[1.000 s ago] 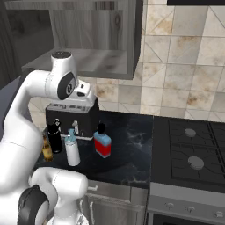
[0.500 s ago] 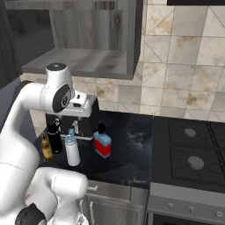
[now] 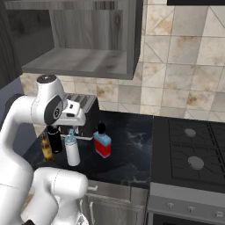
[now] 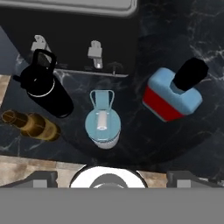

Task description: Sort all alcoholic drinks to one cabinet, and non-alcoholic drinks to the other.

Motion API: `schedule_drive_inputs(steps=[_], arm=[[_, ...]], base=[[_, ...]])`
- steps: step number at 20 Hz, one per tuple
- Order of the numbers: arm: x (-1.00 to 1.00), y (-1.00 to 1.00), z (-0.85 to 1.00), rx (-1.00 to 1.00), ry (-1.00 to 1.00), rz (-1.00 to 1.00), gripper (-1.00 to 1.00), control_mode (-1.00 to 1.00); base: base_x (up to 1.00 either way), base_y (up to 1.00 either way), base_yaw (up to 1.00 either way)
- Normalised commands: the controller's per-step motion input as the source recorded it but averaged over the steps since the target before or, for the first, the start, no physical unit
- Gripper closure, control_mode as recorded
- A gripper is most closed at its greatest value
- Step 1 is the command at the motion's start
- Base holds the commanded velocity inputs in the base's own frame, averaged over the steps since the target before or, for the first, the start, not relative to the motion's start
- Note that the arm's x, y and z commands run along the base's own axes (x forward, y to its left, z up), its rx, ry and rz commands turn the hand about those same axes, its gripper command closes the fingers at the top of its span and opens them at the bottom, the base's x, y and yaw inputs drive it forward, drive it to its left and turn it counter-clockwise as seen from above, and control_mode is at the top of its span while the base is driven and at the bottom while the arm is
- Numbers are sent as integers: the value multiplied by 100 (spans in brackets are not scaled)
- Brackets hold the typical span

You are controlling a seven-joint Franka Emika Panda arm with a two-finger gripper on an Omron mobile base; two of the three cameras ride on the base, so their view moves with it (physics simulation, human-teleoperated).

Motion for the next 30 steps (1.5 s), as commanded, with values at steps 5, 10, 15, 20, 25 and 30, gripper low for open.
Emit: schedule_drive_inputs(steps=[5, 10, 15, 20, 25, 30], arm=[[-14, 1, -17, 0, 0, 0, -100, -100], [-17, -3, -21, -1, 0, 1, -100, -100], [-18, -11, -22, -2, 0, 3, -100, -100], [-8, -14, -23, -4, 0, 9, -100, -100], [-4, -15, -21, -5, 0, 10, -100, -100], [0, -20, -17, -5, 0, 15, -100, -100]], base=[[0, 0, 0], [0, 0, 0], [0, 0, 0], [0, 0, 0], [0, 0, 0], [0, 0, 0]])
